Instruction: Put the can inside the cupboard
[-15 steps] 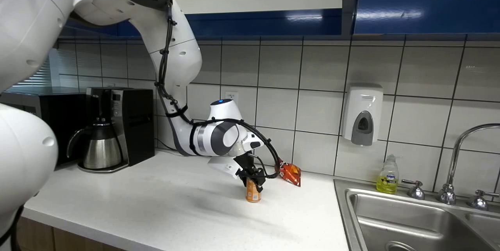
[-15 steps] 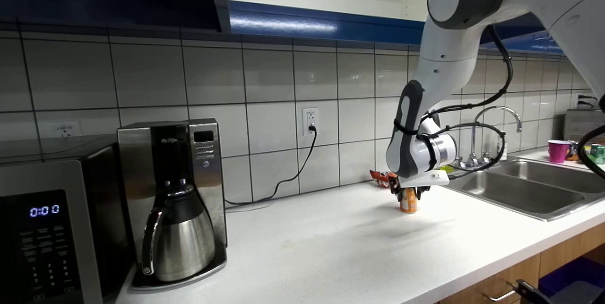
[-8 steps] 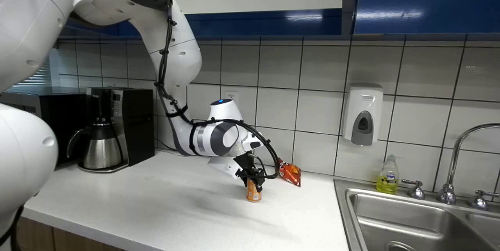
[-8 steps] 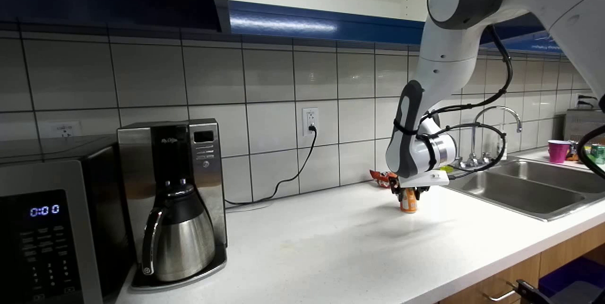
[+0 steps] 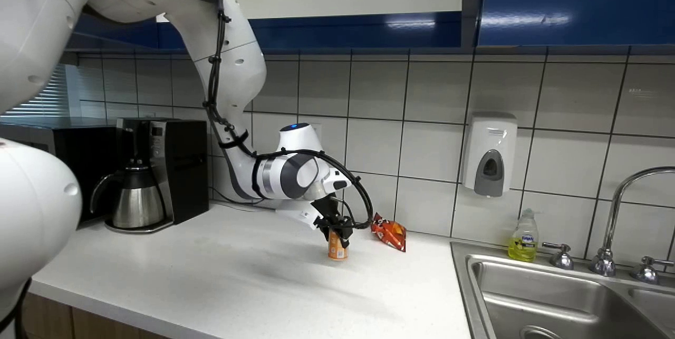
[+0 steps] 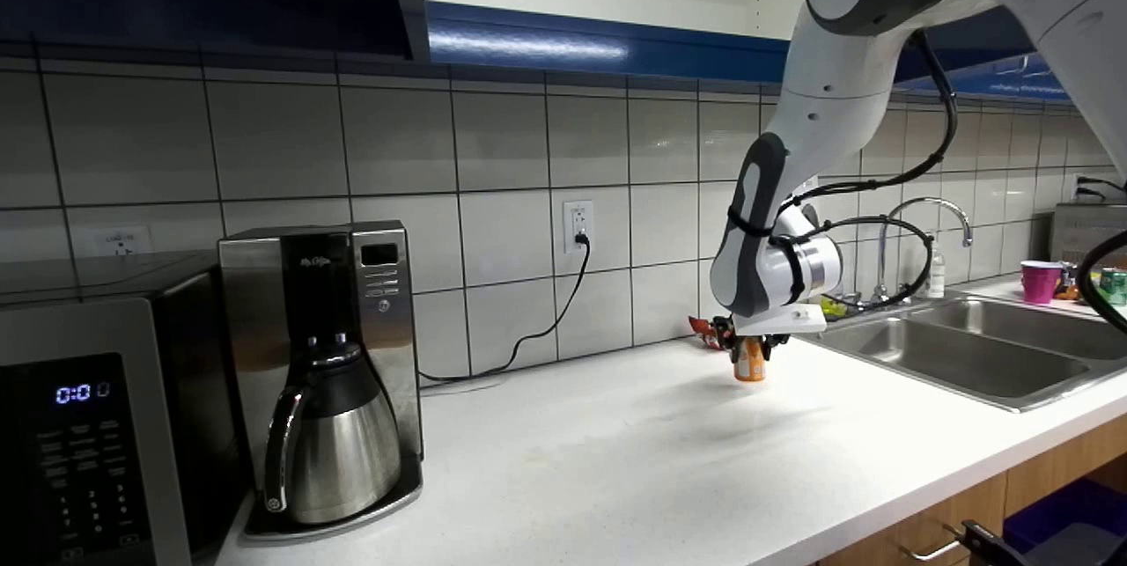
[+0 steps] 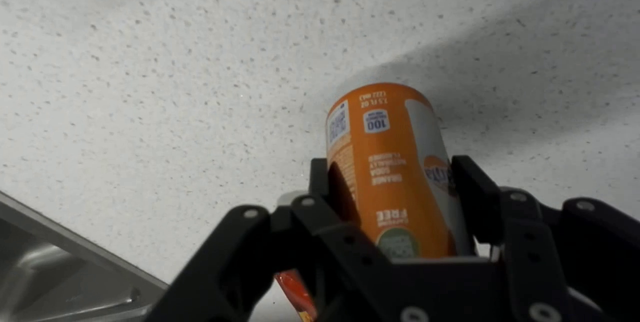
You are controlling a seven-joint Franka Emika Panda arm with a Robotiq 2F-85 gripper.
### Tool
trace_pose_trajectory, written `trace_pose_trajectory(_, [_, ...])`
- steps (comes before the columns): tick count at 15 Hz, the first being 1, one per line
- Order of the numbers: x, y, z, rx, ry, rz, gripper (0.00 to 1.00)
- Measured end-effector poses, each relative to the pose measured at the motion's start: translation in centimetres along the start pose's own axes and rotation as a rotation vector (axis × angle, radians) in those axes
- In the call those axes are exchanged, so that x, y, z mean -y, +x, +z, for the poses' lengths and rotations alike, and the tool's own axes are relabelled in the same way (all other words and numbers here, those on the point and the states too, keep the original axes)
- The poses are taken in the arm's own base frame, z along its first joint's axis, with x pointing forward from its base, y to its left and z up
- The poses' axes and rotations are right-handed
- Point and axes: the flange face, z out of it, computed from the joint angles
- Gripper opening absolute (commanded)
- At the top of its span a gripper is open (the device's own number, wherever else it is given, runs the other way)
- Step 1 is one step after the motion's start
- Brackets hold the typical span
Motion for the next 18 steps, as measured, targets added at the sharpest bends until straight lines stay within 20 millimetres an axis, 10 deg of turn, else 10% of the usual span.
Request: trace_pose_trajectory(18, [4.6,1.4,-19.8,0.149,0.029,-0.137,0.38])
